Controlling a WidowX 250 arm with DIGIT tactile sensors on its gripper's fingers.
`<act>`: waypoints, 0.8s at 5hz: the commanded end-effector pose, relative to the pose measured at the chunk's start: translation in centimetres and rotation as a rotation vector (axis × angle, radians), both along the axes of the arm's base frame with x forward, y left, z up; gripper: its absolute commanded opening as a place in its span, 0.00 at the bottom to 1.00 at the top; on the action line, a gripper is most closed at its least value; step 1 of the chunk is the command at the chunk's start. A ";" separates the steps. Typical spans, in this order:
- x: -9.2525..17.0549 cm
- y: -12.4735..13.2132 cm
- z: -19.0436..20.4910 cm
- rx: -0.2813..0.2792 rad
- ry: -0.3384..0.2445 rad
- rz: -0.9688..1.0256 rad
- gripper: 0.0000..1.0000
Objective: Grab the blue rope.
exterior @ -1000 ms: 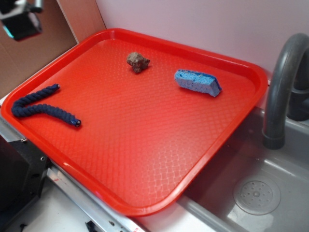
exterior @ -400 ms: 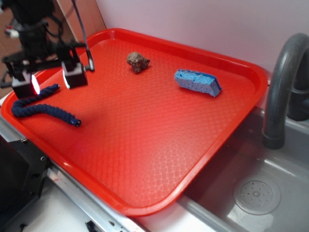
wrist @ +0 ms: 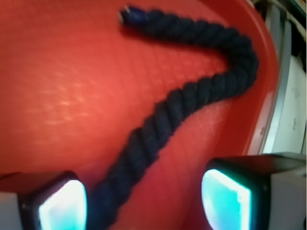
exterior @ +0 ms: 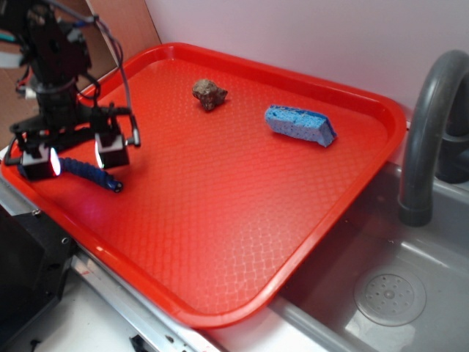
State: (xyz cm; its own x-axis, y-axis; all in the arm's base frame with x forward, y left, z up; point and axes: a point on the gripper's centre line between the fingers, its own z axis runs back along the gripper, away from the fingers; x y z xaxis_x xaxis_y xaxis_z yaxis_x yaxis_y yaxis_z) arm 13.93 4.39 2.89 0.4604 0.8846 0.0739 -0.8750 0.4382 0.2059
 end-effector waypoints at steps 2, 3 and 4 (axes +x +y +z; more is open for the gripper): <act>1.4 2.2 -2.1 -0.088 -0.180 -0.174 0.92; 1.1 2.4 -2.4 -0.064 -0.167 -0.186 0.00; 1.1 2.0 -2.4 -0.028 -0.171 -0.260 0.00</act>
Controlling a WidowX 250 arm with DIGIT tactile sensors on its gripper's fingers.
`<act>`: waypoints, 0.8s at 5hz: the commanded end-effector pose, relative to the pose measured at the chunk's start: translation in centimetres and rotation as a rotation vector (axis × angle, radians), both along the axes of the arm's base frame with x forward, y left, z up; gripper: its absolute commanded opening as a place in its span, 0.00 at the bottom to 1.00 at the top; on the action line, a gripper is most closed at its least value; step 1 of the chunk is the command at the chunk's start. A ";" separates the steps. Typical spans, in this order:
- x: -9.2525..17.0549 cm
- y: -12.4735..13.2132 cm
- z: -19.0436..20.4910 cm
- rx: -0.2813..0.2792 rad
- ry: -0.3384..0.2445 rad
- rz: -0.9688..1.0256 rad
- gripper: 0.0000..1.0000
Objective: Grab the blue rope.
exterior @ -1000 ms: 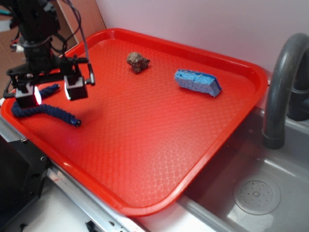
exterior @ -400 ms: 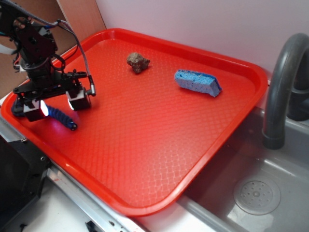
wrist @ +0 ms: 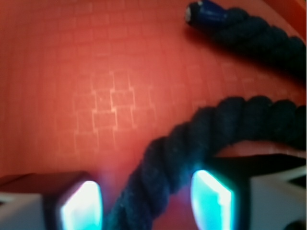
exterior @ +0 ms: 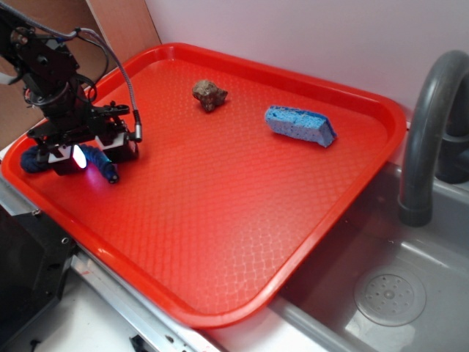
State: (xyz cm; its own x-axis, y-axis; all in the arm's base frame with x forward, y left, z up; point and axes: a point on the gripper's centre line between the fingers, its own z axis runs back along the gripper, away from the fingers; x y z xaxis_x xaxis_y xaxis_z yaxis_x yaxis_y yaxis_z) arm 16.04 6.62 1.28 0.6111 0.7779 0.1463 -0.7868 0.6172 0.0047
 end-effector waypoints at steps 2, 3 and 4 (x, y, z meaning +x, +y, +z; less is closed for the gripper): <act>0.2 -1.4 0.8 0.116 0.073 -0.290 0.00; 2.2 -3.0 3.6 0.127 0.092 -0.520 0.00; 3.8 -4.5 5.6 0.155 0.076 -0.676 0.00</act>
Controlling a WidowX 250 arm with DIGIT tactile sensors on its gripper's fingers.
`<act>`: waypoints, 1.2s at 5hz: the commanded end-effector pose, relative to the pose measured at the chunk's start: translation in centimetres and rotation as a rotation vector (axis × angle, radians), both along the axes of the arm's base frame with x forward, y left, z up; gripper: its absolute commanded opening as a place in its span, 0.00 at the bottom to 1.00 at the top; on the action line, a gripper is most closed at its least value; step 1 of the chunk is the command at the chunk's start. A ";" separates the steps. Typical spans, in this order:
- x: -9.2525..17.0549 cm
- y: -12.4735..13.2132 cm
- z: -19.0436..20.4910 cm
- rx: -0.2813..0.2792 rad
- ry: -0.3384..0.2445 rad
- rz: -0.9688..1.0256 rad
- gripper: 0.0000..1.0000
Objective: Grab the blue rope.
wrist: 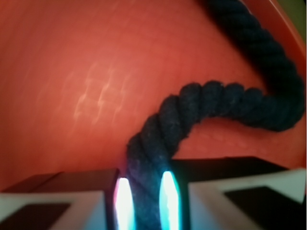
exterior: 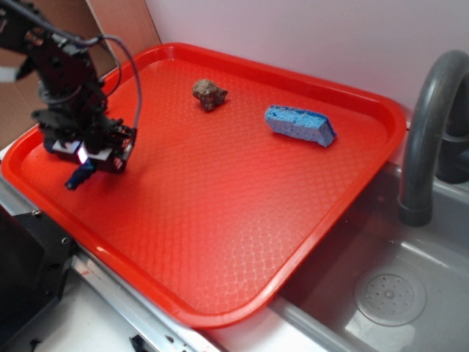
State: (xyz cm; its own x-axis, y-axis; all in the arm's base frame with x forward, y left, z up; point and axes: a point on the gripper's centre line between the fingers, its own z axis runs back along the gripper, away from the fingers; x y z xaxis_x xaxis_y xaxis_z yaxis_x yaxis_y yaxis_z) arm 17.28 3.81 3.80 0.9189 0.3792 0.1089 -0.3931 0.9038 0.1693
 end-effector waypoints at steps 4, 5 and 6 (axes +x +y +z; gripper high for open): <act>3.9 -6.6 14.4 -0.079 -0.033 -0.498 0.00; 3.9 -6.3 16.0 -0.065 -0.064 -0.466 0.00; 4.1 -5.8 15.9 -0.101 -0.023 -0.512 0.00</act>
